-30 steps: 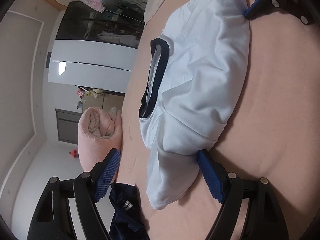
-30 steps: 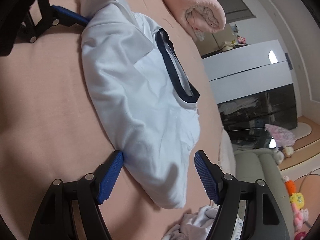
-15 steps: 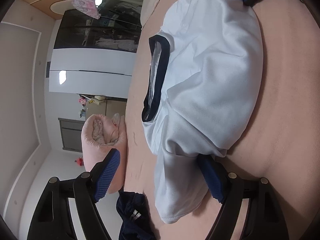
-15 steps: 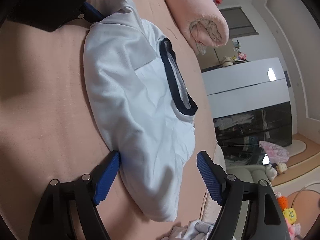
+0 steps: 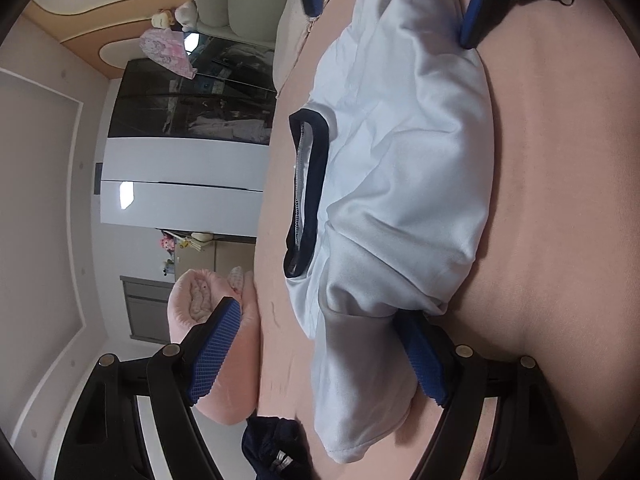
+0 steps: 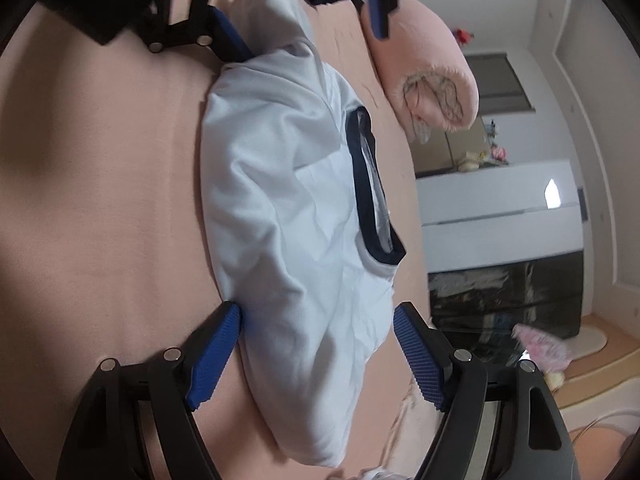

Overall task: Fold clothes
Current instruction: 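Move both open tools to the long side edge of the folded shirt, then close the right tool on the shirt edge while the left tool closes beside it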

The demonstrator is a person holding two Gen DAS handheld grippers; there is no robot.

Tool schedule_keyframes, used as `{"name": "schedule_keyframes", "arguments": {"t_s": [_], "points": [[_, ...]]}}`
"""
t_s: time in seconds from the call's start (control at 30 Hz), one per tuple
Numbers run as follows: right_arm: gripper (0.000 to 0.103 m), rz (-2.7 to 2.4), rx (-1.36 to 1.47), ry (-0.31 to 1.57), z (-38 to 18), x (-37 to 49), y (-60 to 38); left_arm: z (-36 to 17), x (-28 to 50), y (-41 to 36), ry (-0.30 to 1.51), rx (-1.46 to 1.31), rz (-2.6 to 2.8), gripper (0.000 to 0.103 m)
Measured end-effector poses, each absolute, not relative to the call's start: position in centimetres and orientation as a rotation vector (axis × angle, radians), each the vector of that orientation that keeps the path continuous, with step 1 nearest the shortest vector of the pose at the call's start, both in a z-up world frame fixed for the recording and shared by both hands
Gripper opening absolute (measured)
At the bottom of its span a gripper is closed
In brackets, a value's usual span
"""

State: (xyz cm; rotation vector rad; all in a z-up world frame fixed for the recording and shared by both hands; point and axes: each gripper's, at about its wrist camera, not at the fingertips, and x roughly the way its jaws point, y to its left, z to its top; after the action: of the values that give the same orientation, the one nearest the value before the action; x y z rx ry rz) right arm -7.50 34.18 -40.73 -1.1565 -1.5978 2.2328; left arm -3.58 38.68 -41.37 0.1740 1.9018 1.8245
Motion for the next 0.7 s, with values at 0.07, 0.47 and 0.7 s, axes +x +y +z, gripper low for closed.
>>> {"name": "schedule_keyframes", "arguments": {"t_s": [0.07, 0.47, 0.7], "points": [[0.077, 2.267, -1.189, -1.53, -40.8, -7.5, 34.6, -41.7, -3.1, 38.7, 1.944, 0.215, 1.794, 0.079], [0.009, 2.299, -1.241, -1.535, -43.4, -6.0, 33.2, -40.6, -0.7, 37.2, 1.944, 0.176, 1.705, 0.079], [0.009, 2.361, -1.257, -1.502, -42.4, -6.0, 33.9, -40.8, 0.6, 37.0, 1.906, 0.228, 1.674, 0.079]]}}
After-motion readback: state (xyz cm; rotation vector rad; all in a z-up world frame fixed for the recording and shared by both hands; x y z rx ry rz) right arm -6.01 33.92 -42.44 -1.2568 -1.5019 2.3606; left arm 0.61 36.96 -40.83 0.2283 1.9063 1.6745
